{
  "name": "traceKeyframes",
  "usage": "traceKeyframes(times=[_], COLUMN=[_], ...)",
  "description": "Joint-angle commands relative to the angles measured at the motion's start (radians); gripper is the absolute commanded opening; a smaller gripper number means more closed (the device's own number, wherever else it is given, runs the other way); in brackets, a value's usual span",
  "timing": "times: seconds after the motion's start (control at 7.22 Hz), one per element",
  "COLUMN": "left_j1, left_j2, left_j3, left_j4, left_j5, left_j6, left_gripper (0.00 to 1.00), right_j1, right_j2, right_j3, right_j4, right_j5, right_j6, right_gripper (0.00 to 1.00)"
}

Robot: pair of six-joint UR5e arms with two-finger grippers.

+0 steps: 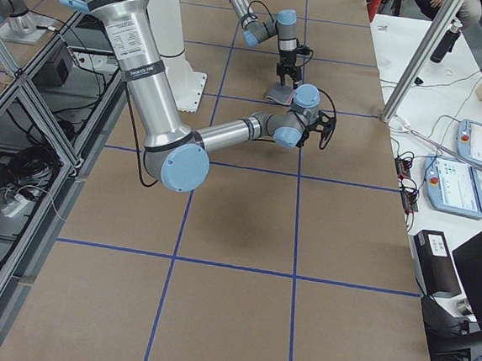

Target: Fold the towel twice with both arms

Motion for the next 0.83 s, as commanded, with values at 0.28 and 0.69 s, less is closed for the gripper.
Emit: traceKeyframes(times=[0.28,0.69], left_j1=[0.001,-0.016], left_j2=[0.038,0.049], left_j3=[0.001,-0.012], left_j4=[0.0,0.0], left_j5=[-0.001,-0.006], left_j6=[0.017,0.018], left_gripper=[1.0,1.0], right_j1=[-0.001,-0.001], right_j2=[-0.001,-0.001], right_j3=[0.0,-0.002], right_j4=[0.0,0.0], right_j5=[0.0,-0.001], right_j6=[0.0,0.0], right_gripper=[1.0,1.0])
